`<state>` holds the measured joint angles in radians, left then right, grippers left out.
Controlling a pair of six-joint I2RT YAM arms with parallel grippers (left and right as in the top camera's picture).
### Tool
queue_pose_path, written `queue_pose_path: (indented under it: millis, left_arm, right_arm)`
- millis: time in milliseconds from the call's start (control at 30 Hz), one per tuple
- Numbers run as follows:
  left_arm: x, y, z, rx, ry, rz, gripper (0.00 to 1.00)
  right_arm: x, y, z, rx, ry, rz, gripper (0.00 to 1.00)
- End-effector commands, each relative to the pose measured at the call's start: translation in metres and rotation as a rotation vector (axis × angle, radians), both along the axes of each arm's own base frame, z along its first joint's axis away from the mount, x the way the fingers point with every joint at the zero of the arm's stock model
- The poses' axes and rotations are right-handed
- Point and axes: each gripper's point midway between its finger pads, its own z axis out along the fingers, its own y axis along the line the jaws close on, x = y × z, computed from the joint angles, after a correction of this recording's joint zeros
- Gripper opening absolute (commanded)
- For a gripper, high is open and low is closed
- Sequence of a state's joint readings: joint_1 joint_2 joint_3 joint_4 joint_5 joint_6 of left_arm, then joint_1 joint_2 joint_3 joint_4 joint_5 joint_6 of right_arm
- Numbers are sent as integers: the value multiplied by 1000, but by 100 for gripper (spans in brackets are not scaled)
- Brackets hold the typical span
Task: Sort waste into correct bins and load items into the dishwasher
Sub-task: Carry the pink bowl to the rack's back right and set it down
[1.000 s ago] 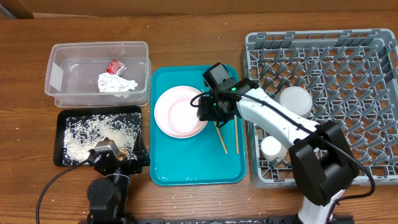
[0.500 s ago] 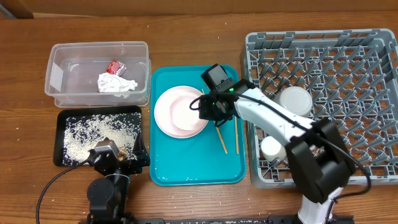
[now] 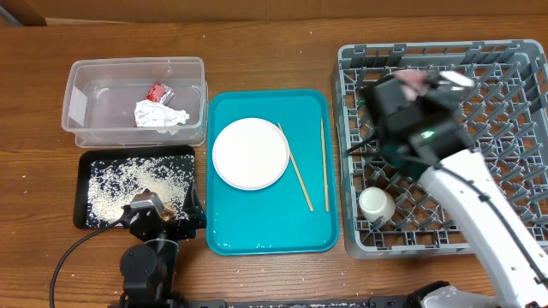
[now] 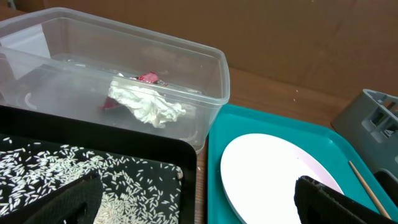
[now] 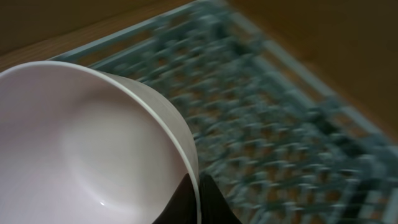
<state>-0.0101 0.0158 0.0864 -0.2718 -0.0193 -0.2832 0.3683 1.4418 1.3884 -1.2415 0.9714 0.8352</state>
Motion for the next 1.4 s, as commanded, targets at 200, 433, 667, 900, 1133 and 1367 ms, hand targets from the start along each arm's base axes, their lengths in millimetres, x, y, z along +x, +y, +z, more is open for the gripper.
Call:
queue_pose_path:
  millis: [200,433,667,900,1133,1367]
  left_arm:
    - [0,4,1,-7,-11,18,100]
    - [0,3,1,-7,-11,18,100]
    - [0,3,1,-7,-11,18,100]
    - [0,3,1,-7,-11,18,100]
    - [0,3,1,-7,-11,18,100]
    - [0,3,1,-7,-11,18,100]
  right_arm:
    - [-25,-124,-12,-234,88,-413,4]
    - [-24,-154,-52,-260,292,-449,4]
    - [-17,-151,-74,-279,380,-424,4]
    - [-1,-121,-77,-309,382,-329,4]
    - [7,-108,-63,-405,360,-286,4]
    - [-2,-132,-48,-493,390,-344,4]
